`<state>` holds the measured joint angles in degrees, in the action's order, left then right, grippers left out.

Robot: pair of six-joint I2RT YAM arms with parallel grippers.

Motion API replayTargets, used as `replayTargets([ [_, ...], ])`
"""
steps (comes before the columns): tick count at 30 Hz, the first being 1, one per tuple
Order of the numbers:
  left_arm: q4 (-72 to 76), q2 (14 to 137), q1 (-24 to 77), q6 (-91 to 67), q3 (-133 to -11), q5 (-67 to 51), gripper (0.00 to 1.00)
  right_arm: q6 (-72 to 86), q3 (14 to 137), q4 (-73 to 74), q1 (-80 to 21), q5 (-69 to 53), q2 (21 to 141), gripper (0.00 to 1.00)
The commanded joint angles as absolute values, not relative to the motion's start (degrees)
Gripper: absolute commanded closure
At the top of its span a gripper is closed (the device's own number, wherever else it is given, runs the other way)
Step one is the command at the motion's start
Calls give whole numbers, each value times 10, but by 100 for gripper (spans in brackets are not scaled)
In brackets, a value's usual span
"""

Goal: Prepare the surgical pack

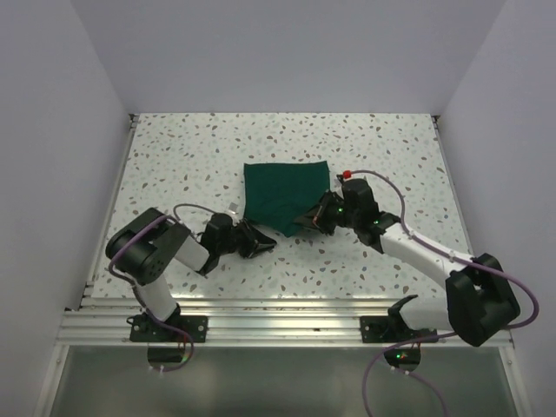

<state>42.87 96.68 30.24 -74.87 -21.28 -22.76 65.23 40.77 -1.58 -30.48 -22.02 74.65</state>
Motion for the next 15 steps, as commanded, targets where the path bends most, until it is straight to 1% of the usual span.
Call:
replayTargets([
  [1,641,1028,331,-841,-195,-192,74,686,403,-23,-308,-236,720,100],
  [2,672,1050,337,-849,-198,-172,74,686,403,-18,-308,-239,721,100],
  [5,693,1078,359,-867,-214,-136,73,688,398,-13,-308,-246,729,100],
  [9,716,1109,374,-888,-242,-119,71,711,378,-40,-311,-253,744,100],
  [12,760,1145,396,-940,-245,-92,70,723,376,-60,-320,-252,758,100],
  [15,836,1203,413,-1000,-242,-52,69,733,385,-59,-328,-255,773,100],
])
